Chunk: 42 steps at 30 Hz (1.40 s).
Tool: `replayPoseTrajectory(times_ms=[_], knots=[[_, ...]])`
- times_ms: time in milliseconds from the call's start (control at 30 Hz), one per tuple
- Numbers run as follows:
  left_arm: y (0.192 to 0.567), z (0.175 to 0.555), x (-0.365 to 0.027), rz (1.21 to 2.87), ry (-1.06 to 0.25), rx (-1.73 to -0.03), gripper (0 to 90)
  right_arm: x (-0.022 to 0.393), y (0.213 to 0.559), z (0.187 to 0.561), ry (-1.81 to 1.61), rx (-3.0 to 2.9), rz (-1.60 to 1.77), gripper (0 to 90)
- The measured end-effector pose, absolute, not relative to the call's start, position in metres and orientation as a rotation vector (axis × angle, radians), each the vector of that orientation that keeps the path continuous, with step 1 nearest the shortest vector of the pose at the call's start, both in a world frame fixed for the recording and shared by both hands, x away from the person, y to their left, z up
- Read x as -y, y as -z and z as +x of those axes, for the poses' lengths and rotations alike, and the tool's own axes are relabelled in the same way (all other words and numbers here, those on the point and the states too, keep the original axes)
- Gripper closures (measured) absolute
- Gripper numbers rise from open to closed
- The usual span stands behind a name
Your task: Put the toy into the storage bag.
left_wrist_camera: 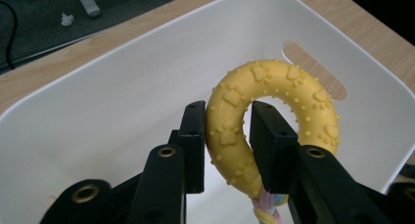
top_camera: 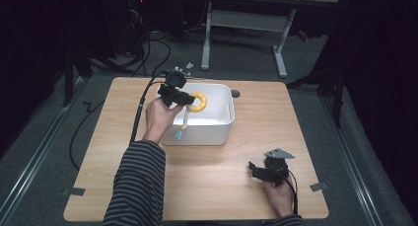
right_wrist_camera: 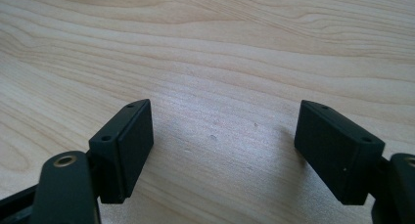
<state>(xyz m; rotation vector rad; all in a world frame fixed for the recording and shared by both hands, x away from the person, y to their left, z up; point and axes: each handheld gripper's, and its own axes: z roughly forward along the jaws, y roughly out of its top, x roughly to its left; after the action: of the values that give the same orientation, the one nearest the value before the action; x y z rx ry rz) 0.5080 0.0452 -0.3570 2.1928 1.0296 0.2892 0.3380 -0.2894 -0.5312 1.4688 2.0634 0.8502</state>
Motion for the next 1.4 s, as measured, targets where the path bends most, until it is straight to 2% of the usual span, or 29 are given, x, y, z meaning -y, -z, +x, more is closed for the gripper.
replayPoseTrajectory(times_ms=[300, 667, 1133, 1167, 1233, 1400], knots=[[0.376, 0.506, -0.035, 2.281, -0.222, -0.965, 68.3, 0.289, 0.531, 0.338, -0.852, -2.062, 1.472, 22.4], [0.386, 0.504, -0.026, 2.398, -0.173, -0.965, 68.1, 0.288, 0.531, 0.338, -0.858, -2.075, 1.460, 22.4], [0.394, 0.506, -0.021, 2.419, -0.098, -1.004, 66.6, 0.288, 0.531, 0.338, -0.859, -2.082, 1.450, 22.6], [0.394, 0.506, -0.022, 2.413, -0.085, -1.005, 65.1, 0.288, 0.531, 0.338, -0.859, -2.081, 1.451, 22.6], [0.393, 0.505, -0.024, 2.396, -0.099, -1.012, 55.7, 0.288, 0.531, 0.338, -0.859, -2.081, 1.452, 22.7], [0.389, 0.499, -0.031, 2.370, -0.153, -1.014, 46.2, 0.288, 0.531, 0.338, -0.859, -2.073, 1.461, 22.9]])
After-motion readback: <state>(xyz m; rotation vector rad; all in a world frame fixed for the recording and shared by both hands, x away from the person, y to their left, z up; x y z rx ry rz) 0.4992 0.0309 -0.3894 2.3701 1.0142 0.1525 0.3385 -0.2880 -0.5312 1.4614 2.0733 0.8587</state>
